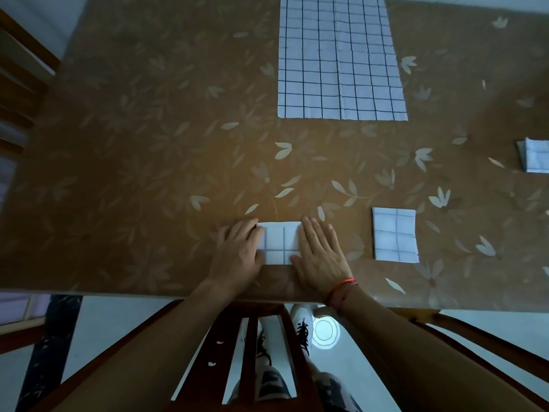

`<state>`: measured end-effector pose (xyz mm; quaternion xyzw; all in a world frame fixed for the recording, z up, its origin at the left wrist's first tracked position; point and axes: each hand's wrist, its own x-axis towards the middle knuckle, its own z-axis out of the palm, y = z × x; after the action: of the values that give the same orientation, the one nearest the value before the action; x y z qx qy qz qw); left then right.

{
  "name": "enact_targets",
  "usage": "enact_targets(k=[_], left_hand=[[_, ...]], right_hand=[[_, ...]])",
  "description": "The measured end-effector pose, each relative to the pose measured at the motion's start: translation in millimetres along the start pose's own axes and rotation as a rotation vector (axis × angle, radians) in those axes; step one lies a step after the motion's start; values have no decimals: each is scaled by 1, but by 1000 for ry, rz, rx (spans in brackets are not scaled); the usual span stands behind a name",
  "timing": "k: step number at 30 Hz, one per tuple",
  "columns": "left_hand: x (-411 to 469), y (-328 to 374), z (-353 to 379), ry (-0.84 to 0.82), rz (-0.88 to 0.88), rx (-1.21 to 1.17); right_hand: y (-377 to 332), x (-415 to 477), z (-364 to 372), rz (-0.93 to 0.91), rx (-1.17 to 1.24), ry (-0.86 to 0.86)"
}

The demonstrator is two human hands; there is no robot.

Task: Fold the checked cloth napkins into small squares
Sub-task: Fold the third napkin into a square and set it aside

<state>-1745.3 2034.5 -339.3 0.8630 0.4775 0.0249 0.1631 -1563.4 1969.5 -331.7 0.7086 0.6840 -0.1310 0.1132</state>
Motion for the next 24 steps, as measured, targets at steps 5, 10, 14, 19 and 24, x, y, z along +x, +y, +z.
enact_targets(k=[5,10,14,19,24], left_hand=[[16,8,-15,-55,-63,-38],[38,16,-25,-130,-270,-149],[47,16,-22,-212,-378,-135],[47,27,-26,-201,-392,-92],[40,29,-29,-168,-368,-256]], right_hand=[[-2,3,-9,10,-11,-22],[1,6,-14,6,11,-10],[6,8,-21,-65,53,-16],[7,12,-31,-57,73,-34],[10,21,-44,-86,105,-14]])
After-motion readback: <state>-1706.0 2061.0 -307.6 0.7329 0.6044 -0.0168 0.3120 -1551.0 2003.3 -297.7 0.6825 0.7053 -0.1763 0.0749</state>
